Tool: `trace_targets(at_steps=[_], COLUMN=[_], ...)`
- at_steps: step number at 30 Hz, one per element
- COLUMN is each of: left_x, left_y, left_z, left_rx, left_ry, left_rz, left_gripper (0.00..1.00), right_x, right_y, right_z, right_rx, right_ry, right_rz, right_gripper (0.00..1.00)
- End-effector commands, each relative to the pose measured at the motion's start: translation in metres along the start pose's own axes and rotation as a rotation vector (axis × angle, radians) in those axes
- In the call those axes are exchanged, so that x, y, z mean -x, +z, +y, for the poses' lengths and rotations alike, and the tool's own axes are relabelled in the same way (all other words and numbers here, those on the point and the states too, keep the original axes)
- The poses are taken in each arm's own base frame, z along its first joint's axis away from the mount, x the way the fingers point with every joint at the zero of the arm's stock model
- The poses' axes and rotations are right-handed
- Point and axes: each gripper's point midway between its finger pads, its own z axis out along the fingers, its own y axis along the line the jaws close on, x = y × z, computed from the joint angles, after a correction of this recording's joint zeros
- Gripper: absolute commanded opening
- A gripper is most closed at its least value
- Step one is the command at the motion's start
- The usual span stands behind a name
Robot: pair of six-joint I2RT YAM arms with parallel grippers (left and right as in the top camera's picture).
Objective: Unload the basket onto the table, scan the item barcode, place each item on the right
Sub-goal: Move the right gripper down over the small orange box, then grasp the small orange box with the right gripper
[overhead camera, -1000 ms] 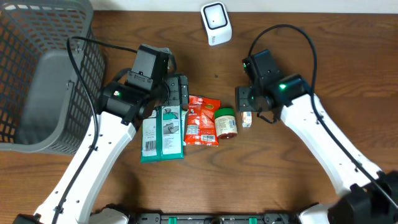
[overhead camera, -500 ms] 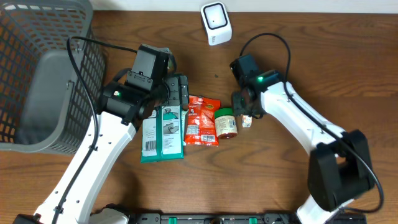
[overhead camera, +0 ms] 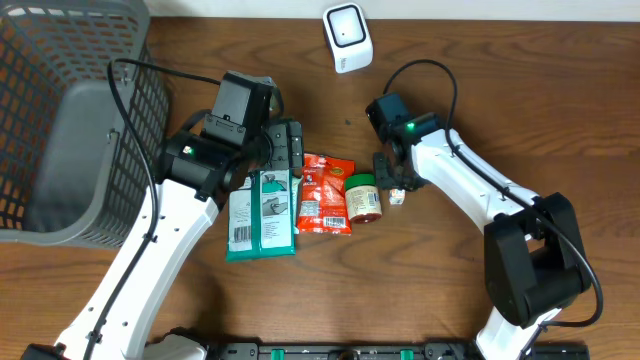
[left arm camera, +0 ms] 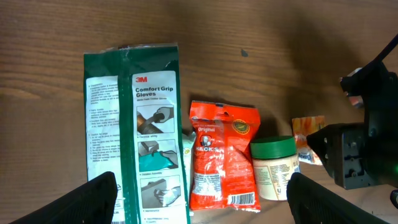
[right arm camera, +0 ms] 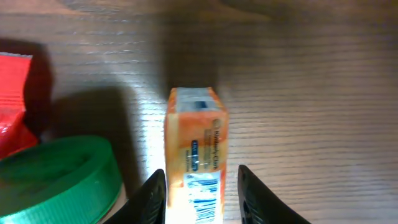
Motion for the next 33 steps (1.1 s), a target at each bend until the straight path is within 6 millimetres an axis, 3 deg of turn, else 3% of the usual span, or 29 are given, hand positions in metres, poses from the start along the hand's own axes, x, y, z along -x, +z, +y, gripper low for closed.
trace_targets(at_steps=[1, 15, 23, 29, 31, 33], left_x=[0.0045, 0.0045, 0.0046, 0.0045, 0.0045, 0.0045], left_y=[-0.0028, -0.0028, -0.0028, -0.0028, -0.0028, -0.0028], left_z=[-0.0021, -0.0021, -0.002, -0.0021, -0.0021, -0.0021], left_rx=[-0.006, -0.006, -0.005, -0.006, -0.006, -0.006], left_ry=[0.02, 0.02, 0.02, 0.02, 0.02, 0.02], left_rz=[-0.01, -0.01, -0.01, -0.01, -0.01, -0.01], left_gripper=[0.87, 0.87, 0.87, 0.87, 0.87, 0.87], right_x=[0.0018, 0.0034, 0.0023, -0.0003, -0.0012, -0.0003], right_y=[0.0032, 0.004, 0.0064, 0.01, 0.0098, 0.0095], right_z=[-0.0083, -0.0074, -0.0074, -0.0067, -0.0072, -0.0124], right_rx=[-0.038, -0.035, -0.034, -0.029, -0.031, -0.059], right_ry=[0.009, 0.01, 0.011, 0.011, 0.009, -0.003], right_rz=[-0.009, -0.015, -0.016, -0.011, -0.008, -0.014], right_gripper=[0.33, 0.24, 0.34, 0.16, 0.14, 0.02])
